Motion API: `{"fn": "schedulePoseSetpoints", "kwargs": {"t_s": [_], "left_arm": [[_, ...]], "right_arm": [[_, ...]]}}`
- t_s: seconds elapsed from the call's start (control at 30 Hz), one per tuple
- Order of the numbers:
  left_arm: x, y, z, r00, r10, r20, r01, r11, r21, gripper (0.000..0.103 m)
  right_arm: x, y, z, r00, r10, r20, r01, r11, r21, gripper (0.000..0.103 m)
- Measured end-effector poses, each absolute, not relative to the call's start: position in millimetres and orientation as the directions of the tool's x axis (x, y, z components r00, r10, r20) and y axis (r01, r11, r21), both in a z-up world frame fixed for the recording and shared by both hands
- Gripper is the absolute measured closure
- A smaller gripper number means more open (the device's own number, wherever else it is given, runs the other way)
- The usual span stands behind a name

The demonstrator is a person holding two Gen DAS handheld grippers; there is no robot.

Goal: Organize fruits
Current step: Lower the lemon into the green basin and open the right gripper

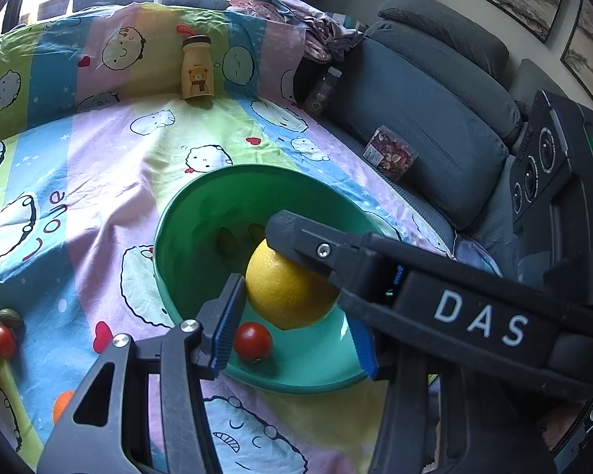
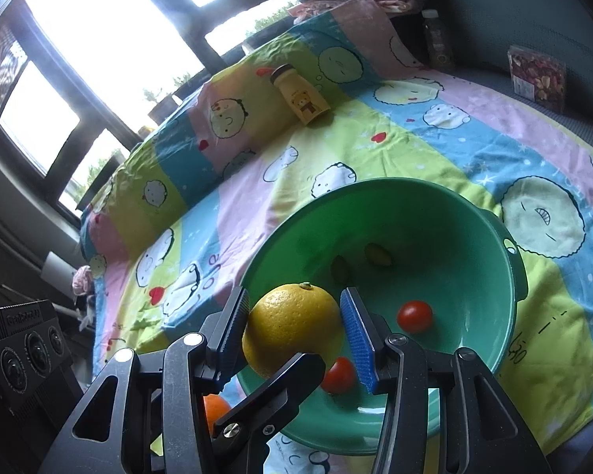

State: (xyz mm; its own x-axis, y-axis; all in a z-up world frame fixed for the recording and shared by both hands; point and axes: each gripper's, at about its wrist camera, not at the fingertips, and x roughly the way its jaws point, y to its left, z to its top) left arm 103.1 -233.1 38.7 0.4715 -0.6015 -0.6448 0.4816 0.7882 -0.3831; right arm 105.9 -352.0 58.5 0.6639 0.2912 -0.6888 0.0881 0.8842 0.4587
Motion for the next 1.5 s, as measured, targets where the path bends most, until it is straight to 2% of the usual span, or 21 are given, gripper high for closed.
{"fn": "schedulePoseSetpoints", "kwargs": {"t_s": [0.63,1.5], "left_arm": [[115,-242,21,0.405,-0.61,-0.681,0.469,0.778,-0.417,0.053],[113,-242,15,0.42,-0.551,-0.721,0.429,0.821,-0.377,0.055]], "right_arm": [[112,-359,42,0.609,0.272,-0.745,0.15,0.883,0.445,0.052],[113,-359,29,0.581,0.292,-0.76,0.185,0.862,0.472,0.052]]}}
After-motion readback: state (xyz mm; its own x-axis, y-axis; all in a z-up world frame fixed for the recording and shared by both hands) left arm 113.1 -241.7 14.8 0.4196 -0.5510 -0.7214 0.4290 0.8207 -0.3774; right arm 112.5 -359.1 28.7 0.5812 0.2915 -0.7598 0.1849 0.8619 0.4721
